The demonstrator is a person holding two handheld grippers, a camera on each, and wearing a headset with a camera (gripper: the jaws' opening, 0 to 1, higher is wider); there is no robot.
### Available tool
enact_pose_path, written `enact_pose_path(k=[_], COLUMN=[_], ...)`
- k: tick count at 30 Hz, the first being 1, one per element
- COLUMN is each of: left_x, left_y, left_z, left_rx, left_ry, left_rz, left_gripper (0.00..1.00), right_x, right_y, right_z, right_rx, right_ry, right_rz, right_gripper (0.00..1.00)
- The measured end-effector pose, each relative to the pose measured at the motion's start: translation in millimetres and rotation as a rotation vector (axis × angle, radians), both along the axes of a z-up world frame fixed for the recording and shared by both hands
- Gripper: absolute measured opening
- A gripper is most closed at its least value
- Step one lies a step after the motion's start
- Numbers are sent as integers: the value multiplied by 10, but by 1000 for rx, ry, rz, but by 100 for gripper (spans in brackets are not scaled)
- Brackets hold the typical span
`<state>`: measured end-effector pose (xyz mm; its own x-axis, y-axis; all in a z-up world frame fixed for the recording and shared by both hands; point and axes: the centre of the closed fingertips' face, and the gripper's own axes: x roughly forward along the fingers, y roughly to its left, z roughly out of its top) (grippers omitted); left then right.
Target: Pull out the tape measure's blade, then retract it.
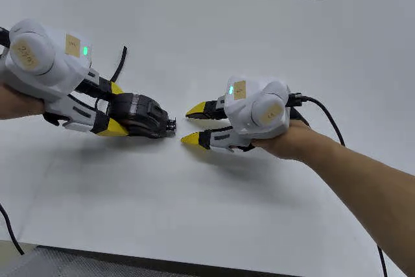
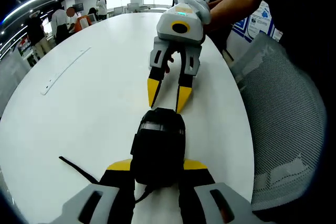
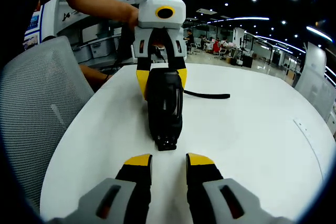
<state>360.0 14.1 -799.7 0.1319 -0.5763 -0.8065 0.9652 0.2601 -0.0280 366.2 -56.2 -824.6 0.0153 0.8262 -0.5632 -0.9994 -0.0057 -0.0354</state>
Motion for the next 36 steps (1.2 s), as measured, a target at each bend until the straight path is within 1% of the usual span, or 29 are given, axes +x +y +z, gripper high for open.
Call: enact_pose_path(k=[10, 15, 22, 24, 28, 36], left_x=[14, 13, 17, 16, 14, 10], left_y=[-9, -15, -13, -11, -4, 5], left_z=[-5, -6, -3, -2, 2, 8], left_rx=[-1, -1, -4, -6, -10, -21], left_ry=[6, 8, 7, 7, 11, 13], left_rz=[-4, -6, -8, -9, -9, -3], left_gripper=[29, 29, 29, 29, 29, 29], right_x=[-1, 1, -20, -18, -21, -34], right_y=[100, 146, 213, 217, 233, 252], right_z=[-4, -5, -14, -20, -19, -14], right_rx=[5, 5, 3, 4, 13, 27], right_ry=[5, -3, -5, -12, 5, 21], right_rz=[17, 31, 45, 45, 32, 31], right_gripper=[22, 20, 14, 14, 14, 14])
